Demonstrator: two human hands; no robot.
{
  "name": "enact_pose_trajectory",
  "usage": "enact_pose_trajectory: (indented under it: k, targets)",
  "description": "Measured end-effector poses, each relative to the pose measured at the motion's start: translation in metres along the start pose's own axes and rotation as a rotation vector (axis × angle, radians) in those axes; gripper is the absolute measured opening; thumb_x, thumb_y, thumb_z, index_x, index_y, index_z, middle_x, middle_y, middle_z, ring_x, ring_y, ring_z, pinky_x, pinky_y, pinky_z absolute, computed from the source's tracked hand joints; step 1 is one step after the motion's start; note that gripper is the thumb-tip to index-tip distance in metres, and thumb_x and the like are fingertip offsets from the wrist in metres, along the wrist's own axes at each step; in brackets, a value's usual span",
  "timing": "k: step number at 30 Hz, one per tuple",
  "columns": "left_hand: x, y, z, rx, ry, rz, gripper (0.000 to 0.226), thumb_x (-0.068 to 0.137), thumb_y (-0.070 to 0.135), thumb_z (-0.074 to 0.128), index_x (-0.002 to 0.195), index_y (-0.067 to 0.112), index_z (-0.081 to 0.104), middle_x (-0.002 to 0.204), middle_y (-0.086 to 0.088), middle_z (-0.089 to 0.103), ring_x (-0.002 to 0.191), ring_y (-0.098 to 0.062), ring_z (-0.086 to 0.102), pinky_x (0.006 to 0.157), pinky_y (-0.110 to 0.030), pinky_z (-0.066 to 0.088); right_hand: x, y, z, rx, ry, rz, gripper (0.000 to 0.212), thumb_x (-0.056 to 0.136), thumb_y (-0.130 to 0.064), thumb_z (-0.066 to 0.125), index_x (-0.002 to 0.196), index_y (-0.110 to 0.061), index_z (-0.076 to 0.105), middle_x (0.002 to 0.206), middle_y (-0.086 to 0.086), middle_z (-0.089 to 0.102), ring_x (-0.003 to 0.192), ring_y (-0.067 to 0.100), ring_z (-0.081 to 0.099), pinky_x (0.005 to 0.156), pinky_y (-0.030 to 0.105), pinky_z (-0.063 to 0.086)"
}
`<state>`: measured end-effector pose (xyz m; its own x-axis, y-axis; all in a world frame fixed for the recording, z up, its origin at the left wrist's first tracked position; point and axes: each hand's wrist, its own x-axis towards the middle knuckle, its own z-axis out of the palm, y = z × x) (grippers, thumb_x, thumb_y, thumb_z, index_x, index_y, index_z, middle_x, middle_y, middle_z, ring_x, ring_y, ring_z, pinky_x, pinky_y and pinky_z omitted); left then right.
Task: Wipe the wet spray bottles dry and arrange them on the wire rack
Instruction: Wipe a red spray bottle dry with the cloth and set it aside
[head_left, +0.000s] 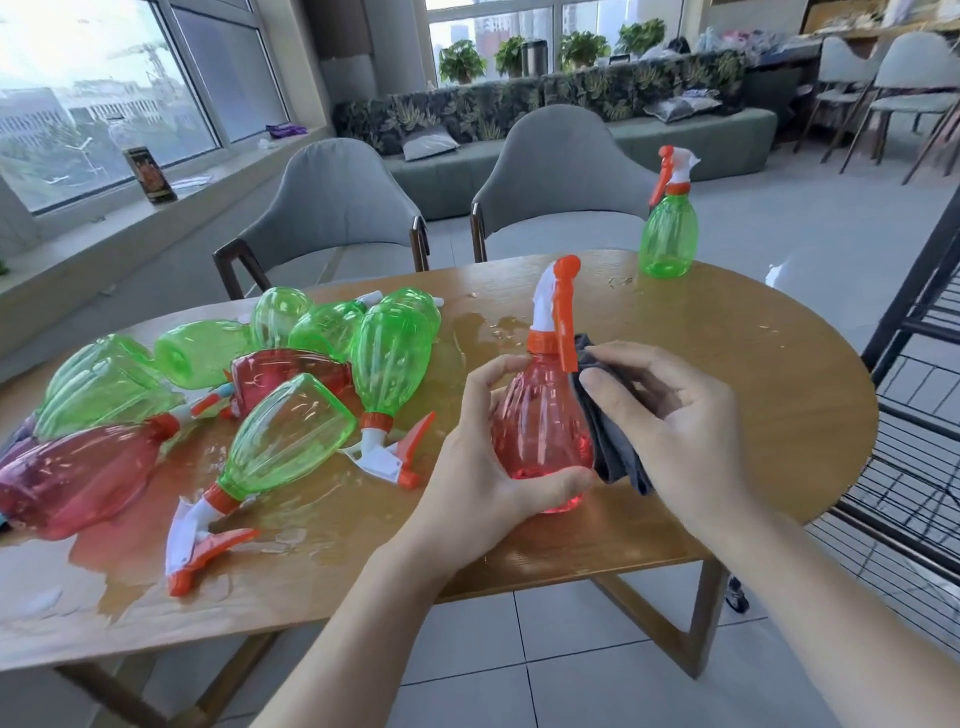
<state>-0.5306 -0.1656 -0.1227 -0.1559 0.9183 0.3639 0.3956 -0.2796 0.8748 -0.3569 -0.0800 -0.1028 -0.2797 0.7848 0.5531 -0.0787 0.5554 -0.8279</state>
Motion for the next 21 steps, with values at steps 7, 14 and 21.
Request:
enact_pose_trajectory:
  k: [7, 14, 21]
  targets:
    - [0.004, -0.002, 0.005, -0.012, -0.006, 0.018, 0.100, 0.070, 0.025, 0.098, 0.151, 0.035, 0.040, 0.136, 0.016, 0.063, 0.132, -0.013, 0.064, 0.112, -0.038, 0.054, -0.002, 0.002, 0.004, -0.067, 0.119, -0.071, 0.021, 0.088, -0.021, 0.078, 0.108, -0.028, 0.075, 0.113, -0.011, 0.075, 0.105, 0.011, 0.073, 0.092, 0.032, 0.059]
    - [-0.005, 0.002, 0.007, -0.126, -0.026, -0.006, 0.071, 0.096, 0.022, 0.076, 0.156, 0.028, 0.039, 0.149, 0.008, 0.062, 0.140, -0.012, 0.058, 0.111, -0.029, 0.049, -0.013, 0.007, -0.010, -0.349, 0.072, -0.402, 0.020, 0.091, -0.009, 0.078, 0.111, -0.006, 0.078, 0.114, 0.001, 0.073, 0.106, 0.006, 0.069, 0.090, 0.019, 0.054]
    - [-0.006, 0.001, 0.005, -0.119, -0.070, 0.010, 0.090, 0.079, 0.026, 0.089, 0.154, 0.032, 0.041, 0.146, 0.002, 0.063, 0.137, -0.021, 0.062, 0.114, -0.043, 0.052, -0.012, 0.001, -0.021, -0.456, -0.036, -0.518, 0.020, 0.092, -0.011, 0.077, 0.111, -0.005, 0.079, 0.111, 0.008, 0.071, 0.104, 0.007, 0.067, 0.092, 0.017, 0.051]
